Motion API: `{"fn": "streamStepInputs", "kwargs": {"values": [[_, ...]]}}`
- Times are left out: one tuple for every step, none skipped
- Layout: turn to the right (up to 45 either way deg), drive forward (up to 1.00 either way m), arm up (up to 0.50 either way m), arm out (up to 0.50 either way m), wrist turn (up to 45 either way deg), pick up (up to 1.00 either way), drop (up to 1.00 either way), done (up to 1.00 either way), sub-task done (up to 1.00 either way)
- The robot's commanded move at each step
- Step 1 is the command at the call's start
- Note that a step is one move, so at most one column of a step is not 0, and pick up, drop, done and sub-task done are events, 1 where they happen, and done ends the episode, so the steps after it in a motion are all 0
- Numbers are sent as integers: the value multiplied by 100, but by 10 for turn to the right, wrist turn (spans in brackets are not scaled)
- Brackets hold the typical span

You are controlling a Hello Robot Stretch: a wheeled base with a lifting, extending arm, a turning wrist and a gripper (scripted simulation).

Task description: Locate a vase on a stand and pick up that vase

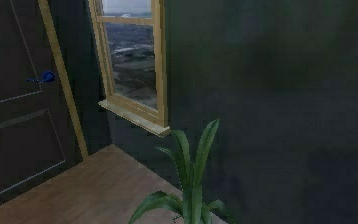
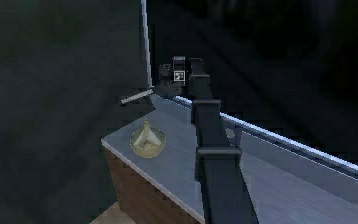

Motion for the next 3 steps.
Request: {"fn": "streamStepInputs", "kwargs": {"values": [[0, 0, 0, 0, 210, 0, 0, 0, 0], [0, 0, -30, 0, 0, 0, 0, 0, 0], [0, 0, 0, 0, 0, 100, 0, 0, 0]]}}
